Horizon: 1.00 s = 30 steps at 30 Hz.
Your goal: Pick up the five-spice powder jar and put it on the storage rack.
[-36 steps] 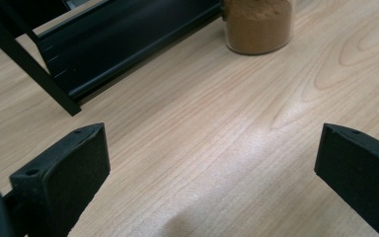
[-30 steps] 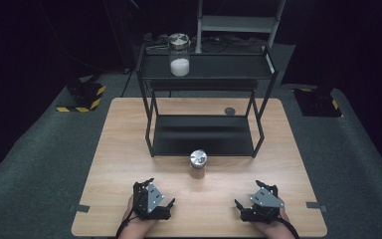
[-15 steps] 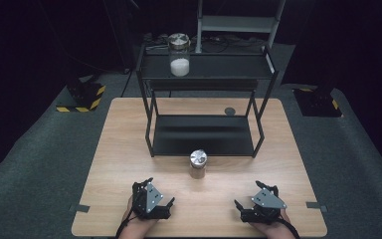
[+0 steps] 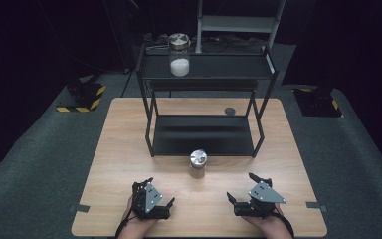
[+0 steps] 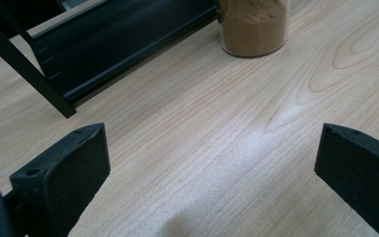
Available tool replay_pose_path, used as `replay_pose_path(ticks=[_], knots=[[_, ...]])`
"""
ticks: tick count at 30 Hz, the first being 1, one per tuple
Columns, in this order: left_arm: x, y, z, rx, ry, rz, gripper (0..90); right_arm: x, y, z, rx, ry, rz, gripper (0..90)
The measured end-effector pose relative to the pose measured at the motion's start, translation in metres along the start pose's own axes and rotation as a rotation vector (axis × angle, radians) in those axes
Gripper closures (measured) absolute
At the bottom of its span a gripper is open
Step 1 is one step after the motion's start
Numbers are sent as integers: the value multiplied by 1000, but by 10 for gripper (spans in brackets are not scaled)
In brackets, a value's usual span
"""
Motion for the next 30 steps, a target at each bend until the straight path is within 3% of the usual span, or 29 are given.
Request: replay_pose_path(ticks=[11, 30], knots=[[-1, 1, 1, 8, -3, 11, 7, -7, -30, -15, 16, -16, -43, 0], [-11, 2, 5, 27, 38, 40, 7, -13, -70, -27, 54, -74, -48, 0]])
Point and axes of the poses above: each handheld gripper's, and its own axes: y roughly backward along the jaws, z roughly out of its underside, x roughly to its right, the point moved 1 cm from there along -y, roughly forward along the jaws, and after that the axes turned 8 degrees about x, right-handed, at the moved point
